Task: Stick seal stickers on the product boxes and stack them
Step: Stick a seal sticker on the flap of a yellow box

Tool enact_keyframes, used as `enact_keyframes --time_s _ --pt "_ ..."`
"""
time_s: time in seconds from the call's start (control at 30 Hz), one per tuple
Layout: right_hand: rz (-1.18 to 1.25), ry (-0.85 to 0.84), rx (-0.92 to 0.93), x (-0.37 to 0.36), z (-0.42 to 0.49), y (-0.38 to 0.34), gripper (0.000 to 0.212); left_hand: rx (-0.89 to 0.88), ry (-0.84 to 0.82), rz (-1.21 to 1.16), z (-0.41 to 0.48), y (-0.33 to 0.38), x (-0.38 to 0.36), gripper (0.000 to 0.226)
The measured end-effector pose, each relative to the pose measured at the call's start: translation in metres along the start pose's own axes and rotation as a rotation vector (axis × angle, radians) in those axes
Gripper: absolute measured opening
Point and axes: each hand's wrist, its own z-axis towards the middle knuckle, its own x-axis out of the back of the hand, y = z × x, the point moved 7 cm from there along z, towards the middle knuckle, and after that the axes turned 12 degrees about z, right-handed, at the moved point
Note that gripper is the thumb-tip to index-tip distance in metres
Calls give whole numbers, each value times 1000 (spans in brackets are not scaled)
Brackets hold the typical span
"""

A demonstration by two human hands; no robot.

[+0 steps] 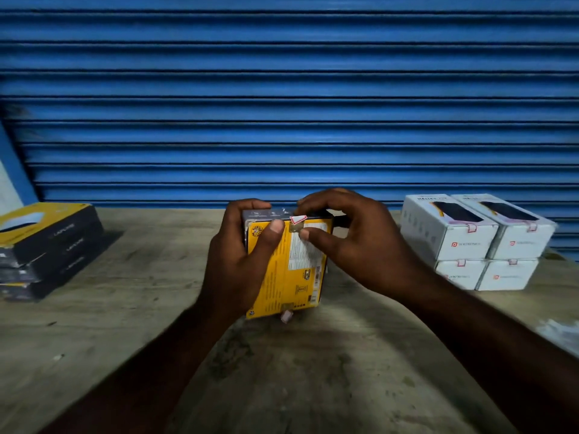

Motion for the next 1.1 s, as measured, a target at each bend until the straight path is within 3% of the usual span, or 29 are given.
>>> enact_keyframes --time_s 0.2,0.53,0.8,1.1 --pt "120 -6 -44 -1 2 1 21 -112 70 80 -3 8 8 28" --pt "165 -5 -48 8 4 3 18 -121 73 68 -2 11 6 26" --pt "-66 -32 93 10 2 -16 14 -86 35 26 0 11 5 28" --pt "-409 -12 458 4 -8 -36 19 2 -4 -72 2 7 2 30"
